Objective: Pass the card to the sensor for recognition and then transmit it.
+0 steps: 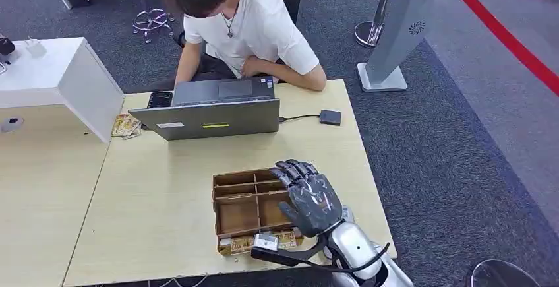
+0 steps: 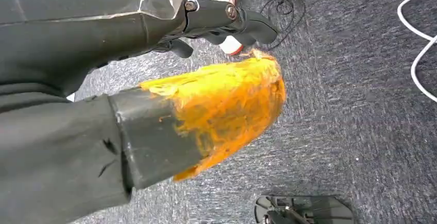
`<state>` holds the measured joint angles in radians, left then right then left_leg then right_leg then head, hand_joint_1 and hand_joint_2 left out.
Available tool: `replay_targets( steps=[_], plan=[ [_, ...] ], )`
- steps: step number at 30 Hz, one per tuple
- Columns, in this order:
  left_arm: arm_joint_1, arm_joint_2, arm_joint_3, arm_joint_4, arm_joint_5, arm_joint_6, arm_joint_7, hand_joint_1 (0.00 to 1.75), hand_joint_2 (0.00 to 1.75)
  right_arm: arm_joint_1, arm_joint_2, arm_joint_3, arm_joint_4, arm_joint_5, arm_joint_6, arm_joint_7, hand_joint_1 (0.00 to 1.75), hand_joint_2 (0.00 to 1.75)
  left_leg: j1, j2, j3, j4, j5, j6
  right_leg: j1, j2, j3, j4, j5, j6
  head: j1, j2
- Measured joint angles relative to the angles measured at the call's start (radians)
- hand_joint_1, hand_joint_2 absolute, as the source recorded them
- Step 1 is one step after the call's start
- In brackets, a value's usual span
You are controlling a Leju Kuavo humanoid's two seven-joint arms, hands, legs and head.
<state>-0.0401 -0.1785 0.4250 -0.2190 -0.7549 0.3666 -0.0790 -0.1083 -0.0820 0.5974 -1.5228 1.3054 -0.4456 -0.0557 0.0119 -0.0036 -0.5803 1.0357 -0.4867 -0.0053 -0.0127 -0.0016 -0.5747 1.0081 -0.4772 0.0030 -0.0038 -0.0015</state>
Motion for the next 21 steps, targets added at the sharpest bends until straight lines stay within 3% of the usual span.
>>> replay_targets(
  steps=[14, 21],
  plan=[
    [-0.01, -0.003, 0.0, 0.0, -0.006, -0.007, -0.003, 0.0, 0.0, -0.01, 0.0, 0.003, 0.02, 0.023, 0.01, 0.015, 0.52, 1.75, 0.0, 0.0, 0.0, 0.0, 0.0, 0.0, 0.0, 0.0, 0.0, 0.0, 0.0, 0.0, 0.0, 0.0],
    [-0.012, -0.005, 0.0, 0.0, -0.01, -0.007, -0.003, 0.0, 0.0, -0.011, 0.0, 0.006, 0.029, 0.026, 0.014, 0.02, 0.63, 1.75, 0.0, 0.0, 0.0, 0.0, 0.0, 0.0, 0.0, 0.0, 0.0, 0.0, 0.0, 0.0, 0.0, 0.0]
  ],
)
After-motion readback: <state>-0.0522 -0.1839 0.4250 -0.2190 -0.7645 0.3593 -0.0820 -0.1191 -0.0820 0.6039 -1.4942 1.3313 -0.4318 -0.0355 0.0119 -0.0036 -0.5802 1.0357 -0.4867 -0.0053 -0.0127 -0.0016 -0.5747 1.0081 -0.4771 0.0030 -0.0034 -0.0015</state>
